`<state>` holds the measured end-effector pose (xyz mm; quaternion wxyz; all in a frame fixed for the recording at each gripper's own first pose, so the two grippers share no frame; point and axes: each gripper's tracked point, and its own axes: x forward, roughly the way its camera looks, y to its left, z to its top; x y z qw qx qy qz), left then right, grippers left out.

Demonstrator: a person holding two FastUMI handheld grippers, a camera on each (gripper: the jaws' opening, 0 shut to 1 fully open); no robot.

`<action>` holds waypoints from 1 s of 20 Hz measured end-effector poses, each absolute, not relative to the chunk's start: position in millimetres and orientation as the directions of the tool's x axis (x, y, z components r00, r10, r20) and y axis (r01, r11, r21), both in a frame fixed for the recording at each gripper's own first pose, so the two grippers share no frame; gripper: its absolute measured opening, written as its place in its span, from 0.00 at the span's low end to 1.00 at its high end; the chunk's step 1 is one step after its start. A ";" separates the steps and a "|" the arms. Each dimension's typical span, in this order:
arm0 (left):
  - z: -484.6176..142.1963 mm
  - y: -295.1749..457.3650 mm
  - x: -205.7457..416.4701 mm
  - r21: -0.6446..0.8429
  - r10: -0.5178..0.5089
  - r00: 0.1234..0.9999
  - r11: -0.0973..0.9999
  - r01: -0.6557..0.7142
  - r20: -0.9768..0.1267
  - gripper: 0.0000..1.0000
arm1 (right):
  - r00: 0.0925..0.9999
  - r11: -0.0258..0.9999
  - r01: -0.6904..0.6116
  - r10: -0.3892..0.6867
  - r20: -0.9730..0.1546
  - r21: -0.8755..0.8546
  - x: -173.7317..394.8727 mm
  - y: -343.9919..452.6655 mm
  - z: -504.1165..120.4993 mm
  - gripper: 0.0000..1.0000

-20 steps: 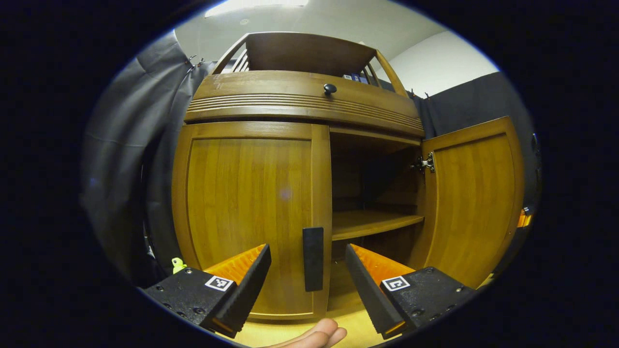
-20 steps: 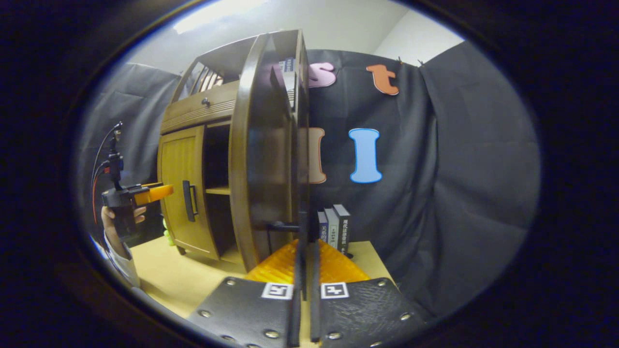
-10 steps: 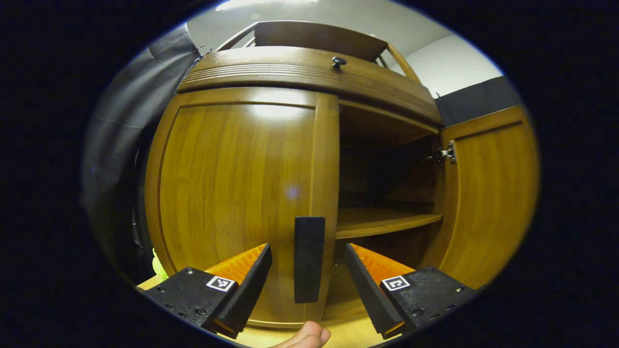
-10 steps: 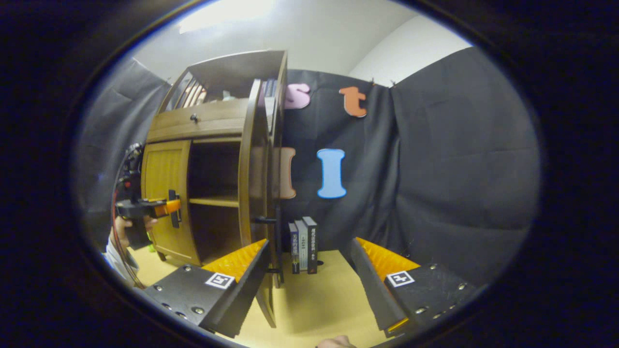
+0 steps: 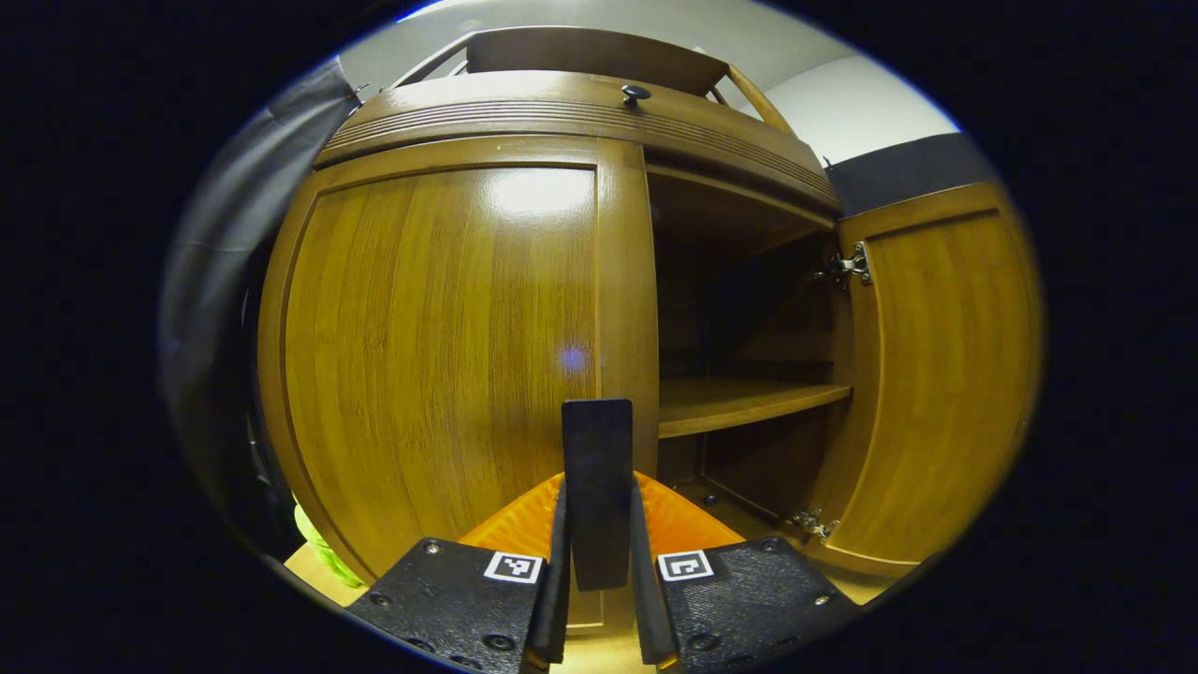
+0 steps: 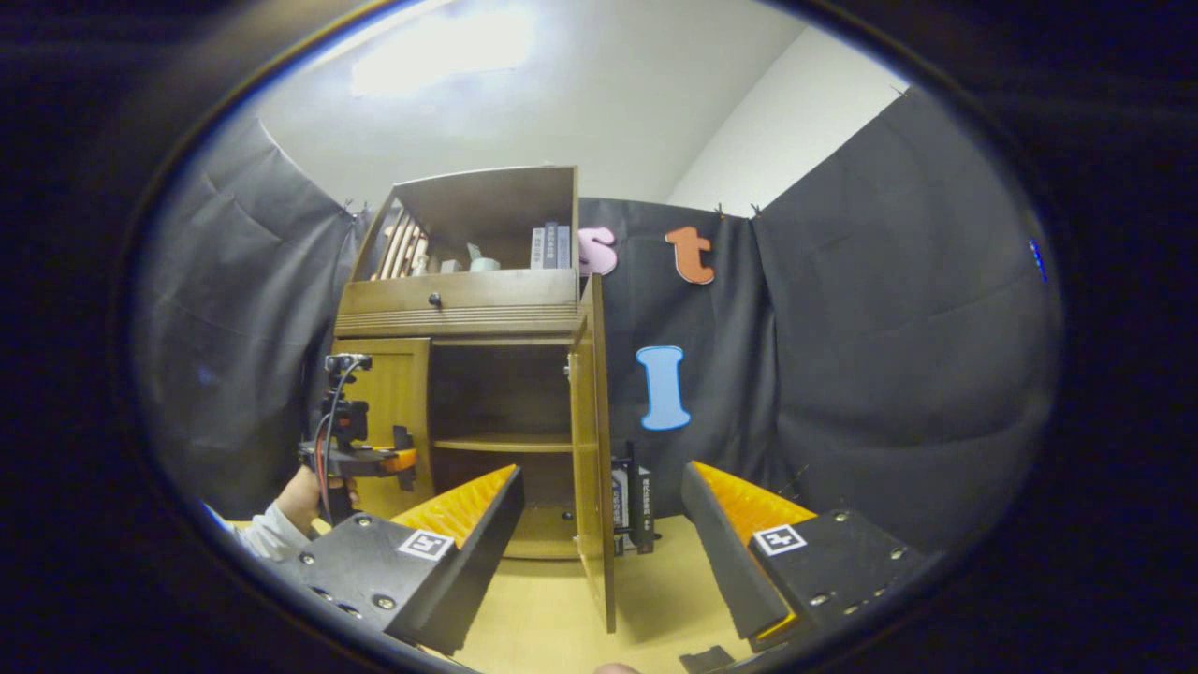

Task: Open the right door of the double-door shoe cabinet with the right hand, and open the left door with the left hand.

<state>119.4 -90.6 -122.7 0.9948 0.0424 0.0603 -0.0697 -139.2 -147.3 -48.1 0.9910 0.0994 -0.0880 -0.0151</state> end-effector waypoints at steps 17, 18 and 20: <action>-98.3 -49.4 -9.5 0.037 -0.315 0.926 0.943 0.329 -0.208 0.31 | 0.990 0.974 0.052 -0.078 0.114 0.219 -155.9 -170.3 -50.4 1.00; -96.9 -45.9 -14.2 0.038 -0.315 0.925 0.943 0.330 -0.211 0.30 | 0.991 0.976 0.046 -0.072 0.113 0.213 -155.6 -168.4 -51.6 1.00; -93.5 -36.9 -24.5 0.038 -0.317 0.925 0.943 0.331 -0.211 0.31 | 0.992 0.977 0.044 -0.068 0.105 0.209 -154.6 -165.7 -54.7 0.97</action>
